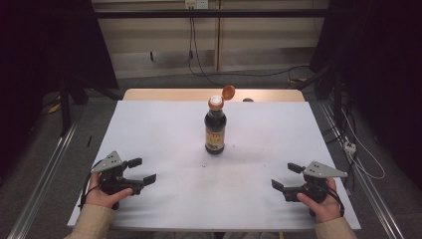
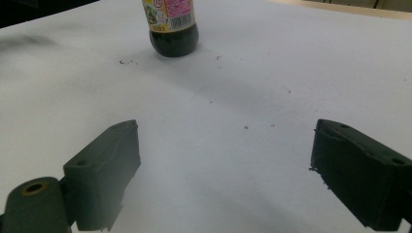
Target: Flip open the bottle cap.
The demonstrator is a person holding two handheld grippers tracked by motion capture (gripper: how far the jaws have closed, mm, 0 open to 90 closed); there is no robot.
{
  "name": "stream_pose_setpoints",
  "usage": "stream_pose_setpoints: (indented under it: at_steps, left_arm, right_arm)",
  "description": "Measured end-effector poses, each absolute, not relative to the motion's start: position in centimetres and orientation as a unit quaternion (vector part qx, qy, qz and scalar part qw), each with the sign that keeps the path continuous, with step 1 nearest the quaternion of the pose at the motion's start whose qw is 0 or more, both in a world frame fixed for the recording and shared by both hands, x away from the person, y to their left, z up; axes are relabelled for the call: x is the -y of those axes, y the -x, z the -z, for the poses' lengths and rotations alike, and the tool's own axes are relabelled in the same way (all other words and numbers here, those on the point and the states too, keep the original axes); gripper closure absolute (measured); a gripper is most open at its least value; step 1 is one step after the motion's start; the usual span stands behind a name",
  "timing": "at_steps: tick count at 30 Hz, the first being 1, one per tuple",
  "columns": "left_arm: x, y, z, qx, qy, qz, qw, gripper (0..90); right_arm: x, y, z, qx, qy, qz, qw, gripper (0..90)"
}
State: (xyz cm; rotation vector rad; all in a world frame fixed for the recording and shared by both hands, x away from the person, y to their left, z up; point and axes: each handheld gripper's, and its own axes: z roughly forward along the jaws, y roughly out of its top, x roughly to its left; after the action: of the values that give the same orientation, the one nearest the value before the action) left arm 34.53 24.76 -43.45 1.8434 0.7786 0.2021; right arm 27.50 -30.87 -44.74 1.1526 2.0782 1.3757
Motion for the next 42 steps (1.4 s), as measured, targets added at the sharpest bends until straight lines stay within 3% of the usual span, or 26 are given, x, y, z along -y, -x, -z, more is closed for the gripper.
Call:
stream_pose_setpoints:
  at_steps: [42]
  left_arm:
    - [-26.8, -33.4, 43.9, -0.343, -0.768, -0.096, 0.533, 9.1]
  right_arm:
    - [31.1, -27.2, 44.8, -0.748, -0.409, -0.481, 0.204, 10.3]
